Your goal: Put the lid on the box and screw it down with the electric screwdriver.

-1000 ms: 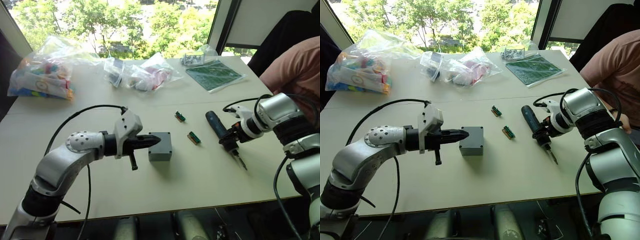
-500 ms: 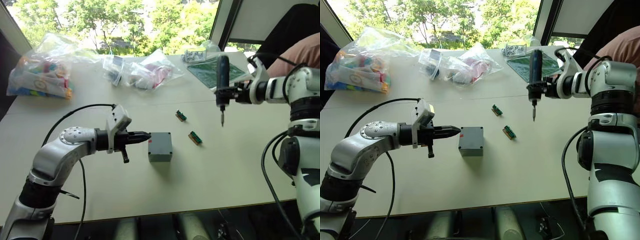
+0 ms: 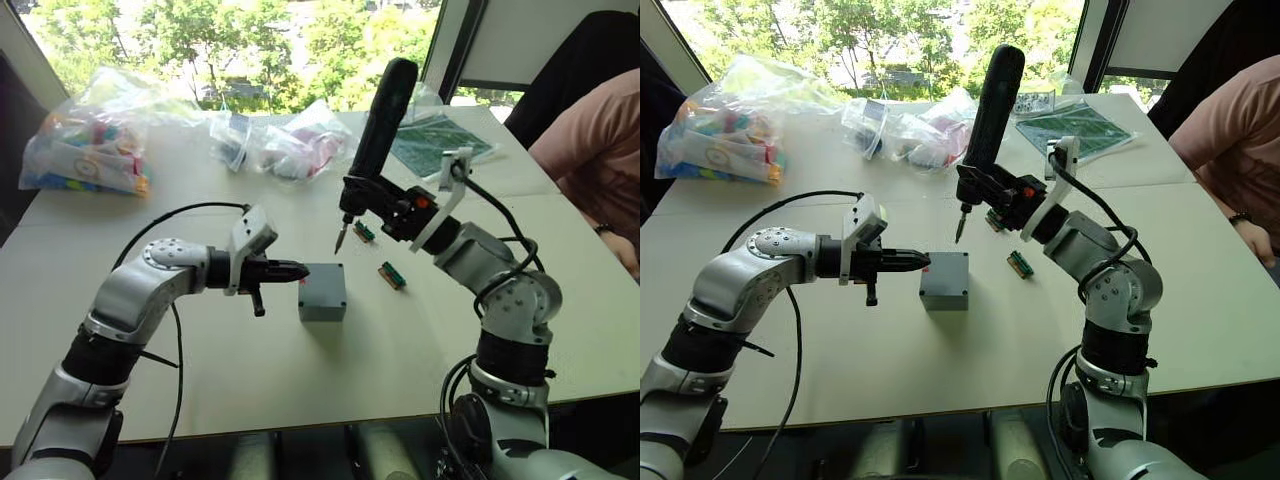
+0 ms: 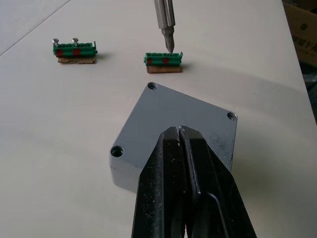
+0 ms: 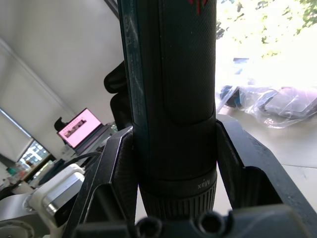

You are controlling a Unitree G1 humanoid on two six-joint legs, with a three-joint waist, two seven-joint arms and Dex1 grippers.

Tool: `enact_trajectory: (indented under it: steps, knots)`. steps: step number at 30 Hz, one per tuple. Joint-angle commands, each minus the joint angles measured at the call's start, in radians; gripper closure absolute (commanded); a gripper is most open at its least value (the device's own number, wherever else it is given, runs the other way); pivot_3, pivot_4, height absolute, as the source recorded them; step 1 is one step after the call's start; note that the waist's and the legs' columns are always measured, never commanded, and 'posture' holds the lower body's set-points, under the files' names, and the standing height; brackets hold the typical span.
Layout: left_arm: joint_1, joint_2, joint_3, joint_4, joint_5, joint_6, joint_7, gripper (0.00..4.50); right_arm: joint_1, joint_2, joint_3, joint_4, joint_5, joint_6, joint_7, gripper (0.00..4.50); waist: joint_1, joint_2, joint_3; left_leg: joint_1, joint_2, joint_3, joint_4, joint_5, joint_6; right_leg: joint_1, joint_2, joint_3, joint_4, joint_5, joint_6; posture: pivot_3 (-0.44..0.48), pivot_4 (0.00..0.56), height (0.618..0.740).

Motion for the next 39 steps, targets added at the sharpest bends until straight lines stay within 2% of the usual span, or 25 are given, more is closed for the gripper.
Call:
enact_trajectory:
  steps: [1,5,12,30,39]
  knots:
    - [-0.027,-0.003,-0.065,0.021,0.085,-0.084,-0.035,4.50,0.004,-0.034,0.055,-0.018,-0.038,-0.114,0.055,2.72,0.000,0.000,0.000,0.001,0.000,0.000,0.000,0.001,-0.001,0.001,0.000,0.000,0.000,-0.001,-0.001,0.000,0.150,0.740]
    - [-0.009,-0.024,-0.099,0.064,0.135,-0.127,-0.038,4.50,0.020,-0.066,0.097,0.009,-0.075,-0.164,0.069,2.72,0.001,0.000,0.000,0.000,0.000,0.000,0.000,0.001,-0.001,0.001,0.000,0.000,0.000,0.001,0.002,0.000,0.150,0.740]
    - [0.016,-0.050,-0.092,0.047,0.137,-0.117,-0.036,4.50,0.045,-0.090,0.142,0.034,-0.134,-0.236,0.070,2.72,0.000,0.000,0.000,0.000,0.000,0.000,0.000,0.001,-0.001,0.001,0.000,0.000,0.001,0.001,0.003,0.000,0.150,0.740]
    - [0.028,-0.045,-0.087,0.028,0.140,-0.097,-0.039,4.50,0.052,-0.057,0.177,0.090,-0.173,-0.317,0.042,2.72,0.001,-0.001,-0.001,0.002,0.000,-0.001,0.000,0.001,-0.001,0.002,0.000,0.000,0.001,0.001,0.003,0.000,0.150,0.740]
    - [0.028,-0.046,-0.090,0.031,0.145,-0.100,-0.039,4.50,0.083,-0.101,0.223,0.101,-0.225,-0.358,0.087,2.72,0.001,-0.001,-0.001,0.002,0.000,-0.001,0.000,0.001,-0.001,0.003,0.000,0.000,0.001,0.001,0.003,0.000,0.150,0.740]
